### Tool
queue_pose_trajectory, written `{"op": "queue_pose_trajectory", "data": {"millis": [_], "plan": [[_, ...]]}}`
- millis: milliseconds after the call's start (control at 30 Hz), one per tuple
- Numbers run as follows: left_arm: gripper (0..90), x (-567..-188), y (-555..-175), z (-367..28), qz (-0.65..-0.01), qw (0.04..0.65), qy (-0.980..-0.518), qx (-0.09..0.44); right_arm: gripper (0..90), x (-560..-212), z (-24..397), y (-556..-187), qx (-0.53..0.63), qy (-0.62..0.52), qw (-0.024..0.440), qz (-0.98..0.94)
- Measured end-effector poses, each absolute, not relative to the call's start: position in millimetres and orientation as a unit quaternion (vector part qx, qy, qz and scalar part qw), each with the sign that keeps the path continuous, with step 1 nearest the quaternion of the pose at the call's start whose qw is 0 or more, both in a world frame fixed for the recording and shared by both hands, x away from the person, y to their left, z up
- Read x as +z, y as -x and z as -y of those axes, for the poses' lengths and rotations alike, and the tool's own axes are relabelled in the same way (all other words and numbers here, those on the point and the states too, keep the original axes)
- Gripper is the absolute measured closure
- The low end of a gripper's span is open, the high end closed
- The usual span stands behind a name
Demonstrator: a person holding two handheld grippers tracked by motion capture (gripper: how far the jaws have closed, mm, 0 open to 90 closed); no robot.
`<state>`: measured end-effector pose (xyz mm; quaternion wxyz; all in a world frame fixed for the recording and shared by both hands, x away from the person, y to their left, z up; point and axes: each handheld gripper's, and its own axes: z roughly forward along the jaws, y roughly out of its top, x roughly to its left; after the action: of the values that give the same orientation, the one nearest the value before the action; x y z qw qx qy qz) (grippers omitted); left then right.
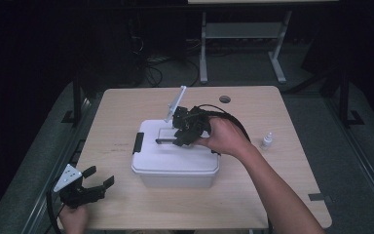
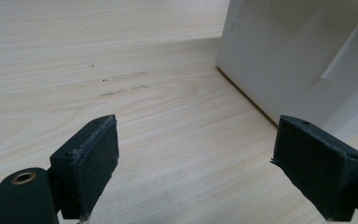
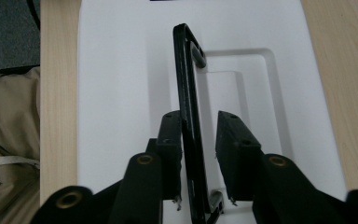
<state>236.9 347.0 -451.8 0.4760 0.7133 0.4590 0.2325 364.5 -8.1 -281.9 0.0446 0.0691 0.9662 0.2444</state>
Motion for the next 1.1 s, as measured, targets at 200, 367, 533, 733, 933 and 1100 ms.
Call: {"op": "queue_pose_trajectory", "data": {"millis": [200,367,533,733,933,1100], "plan": [[13.0,-451.8,-237.2,-348.1,-0.46,0.477,-0.712,0.232,76.9,-279.9,6.3,-369.9,0.243,-0.063,0.04,-0.967],[13.0,-451.2,-236.4,-348.4,-0.459,0.478,-0.712,0.234,80.4,-279.1,7.5,-374.8,0.246,-0.064,0.034,-0.967],[13.0,-451.2,-236.2,-348.3,-0.459,0.478,-0.712,0.233,81.3,-279.5,9.5,-379.3,0.253,-0.065,0.025,-0.965],[13.0,-451.8,-236.3,-347.8,-0.459,0.476,-0.713,0.232,81.9,-278.9,9.3,-383.4,0.252,-0.062,0.018,-0.966],[13.0,-451.8,-236.5,-347.8,-0.46,0.477,-0.712,0.231,82.5,-279.3,10.1,-385.5,0.256,-0.061,0.01,-0.965],[13.0,-452.1,-236.8,-347.2,-0.462,0.475,-0.712,0.232,82.8,-279.2,10.3,-385.8,0.256,-0.06,0.009,-0.965]]}}
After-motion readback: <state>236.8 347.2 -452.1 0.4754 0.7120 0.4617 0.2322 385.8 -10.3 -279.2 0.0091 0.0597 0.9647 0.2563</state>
